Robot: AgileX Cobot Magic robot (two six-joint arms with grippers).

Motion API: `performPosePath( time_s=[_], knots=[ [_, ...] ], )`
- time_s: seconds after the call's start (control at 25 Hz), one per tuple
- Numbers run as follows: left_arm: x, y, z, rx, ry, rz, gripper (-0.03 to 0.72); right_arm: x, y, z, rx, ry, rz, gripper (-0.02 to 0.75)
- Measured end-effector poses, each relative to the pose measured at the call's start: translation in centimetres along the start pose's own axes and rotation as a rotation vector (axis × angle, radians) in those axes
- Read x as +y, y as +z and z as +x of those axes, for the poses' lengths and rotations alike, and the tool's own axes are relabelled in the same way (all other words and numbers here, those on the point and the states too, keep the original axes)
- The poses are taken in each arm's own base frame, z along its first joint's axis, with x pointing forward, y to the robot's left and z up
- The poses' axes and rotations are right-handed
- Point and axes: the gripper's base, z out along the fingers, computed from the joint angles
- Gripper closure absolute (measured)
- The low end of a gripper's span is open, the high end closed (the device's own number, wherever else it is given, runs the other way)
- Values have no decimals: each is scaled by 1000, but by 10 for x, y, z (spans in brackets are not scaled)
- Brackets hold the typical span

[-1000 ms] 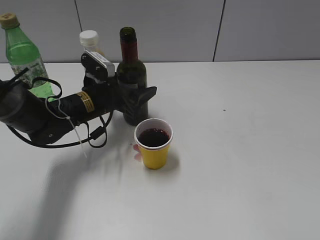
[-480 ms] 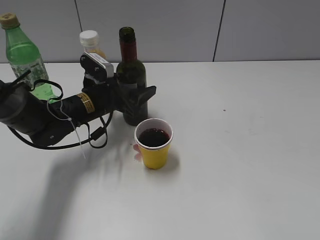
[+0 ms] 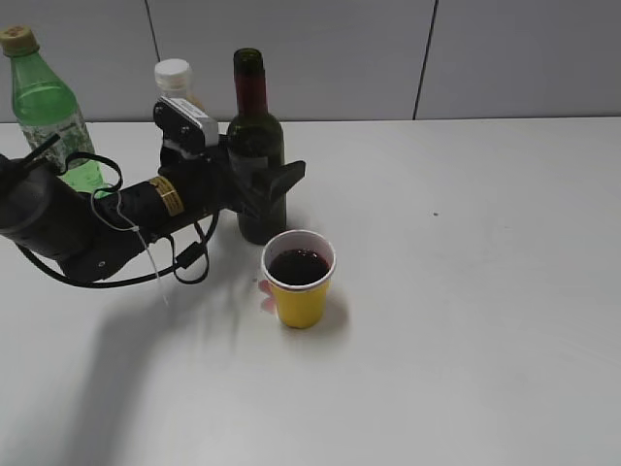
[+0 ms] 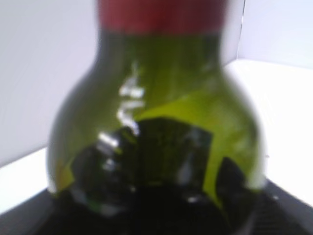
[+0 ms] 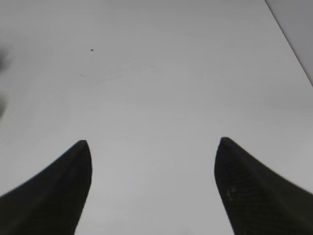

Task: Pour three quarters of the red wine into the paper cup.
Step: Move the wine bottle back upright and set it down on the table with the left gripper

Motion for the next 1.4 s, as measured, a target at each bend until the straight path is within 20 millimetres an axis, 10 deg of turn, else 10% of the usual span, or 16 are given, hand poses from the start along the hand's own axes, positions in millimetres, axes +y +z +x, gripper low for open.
performPosePath(
  time_s=[0.76,1.4],
  knots=[
    [4,-1,-20,10,17,-18,29,0,0,0,0,0,0,146],
    [4,-40,-39,75,42,-52,36,0,0,0,0,0,0,146]
  ],
)
